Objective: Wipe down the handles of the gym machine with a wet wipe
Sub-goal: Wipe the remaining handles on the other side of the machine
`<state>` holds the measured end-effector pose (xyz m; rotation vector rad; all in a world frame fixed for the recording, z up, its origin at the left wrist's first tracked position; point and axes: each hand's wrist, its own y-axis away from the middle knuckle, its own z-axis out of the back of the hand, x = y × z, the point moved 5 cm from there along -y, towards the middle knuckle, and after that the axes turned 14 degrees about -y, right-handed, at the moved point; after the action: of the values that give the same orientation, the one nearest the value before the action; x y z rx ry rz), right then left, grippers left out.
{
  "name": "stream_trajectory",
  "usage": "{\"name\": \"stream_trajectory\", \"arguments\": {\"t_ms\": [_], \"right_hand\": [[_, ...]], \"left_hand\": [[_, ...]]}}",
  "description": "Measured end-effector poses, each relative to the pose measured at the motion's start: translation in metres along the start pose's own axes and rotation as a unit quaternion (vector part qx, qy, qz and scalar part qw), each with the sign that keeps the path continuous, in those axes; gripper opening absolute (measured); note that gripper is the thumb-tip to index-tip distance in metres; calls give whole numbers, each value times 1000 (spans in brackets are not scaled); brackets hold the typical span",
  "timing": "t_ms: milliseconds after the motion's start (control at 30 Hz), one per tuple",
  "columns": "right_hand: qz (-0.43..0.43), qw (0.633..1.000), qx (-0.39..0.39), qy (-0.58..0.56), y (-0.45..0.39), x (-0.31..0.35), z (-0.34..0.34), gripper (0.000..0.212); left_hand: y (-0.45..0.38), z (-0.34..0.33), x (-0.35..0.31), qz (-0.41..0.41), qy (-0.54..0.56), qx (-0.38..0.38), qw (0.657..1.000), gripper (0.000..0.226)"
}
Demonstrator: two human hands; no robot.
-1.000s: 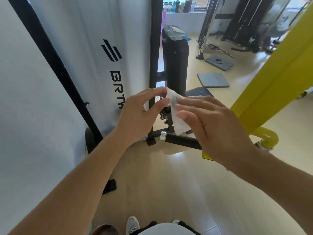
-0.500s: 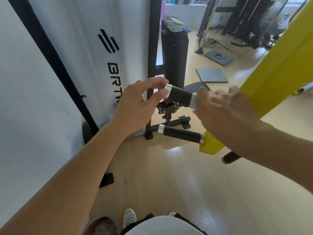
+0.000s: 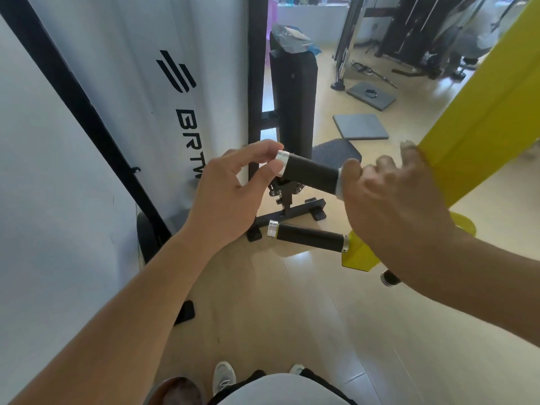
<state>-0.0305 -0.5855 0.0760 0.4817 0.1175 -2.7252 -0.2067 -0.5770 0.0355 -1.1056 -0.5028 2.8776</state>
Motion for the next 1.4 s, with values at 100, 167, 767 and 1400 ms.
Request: {"name": "stream_trajectory", "arguments": {"t_ms": [100, 167, 767, 1400], "right_hand": [[18, 999, -41, -8, -5, 9, 2, 26], [27, 993, -102, -52, -27, 32, 5, 27], [61, 973, -190, -119, -51, 38, 5, 19], [81, 979, -57, -178, -22, 7, -6, 40]], "left_hand": [[2, 1, -1, 17, 12, -12, 1000, 26], [5, 2, -2, 22, 34, -19, 999, 26], [8, -3, -3, 56, 77, -57, 994, 23], [18, -13, 1, 90, 111, -80, 986, 26]]}}
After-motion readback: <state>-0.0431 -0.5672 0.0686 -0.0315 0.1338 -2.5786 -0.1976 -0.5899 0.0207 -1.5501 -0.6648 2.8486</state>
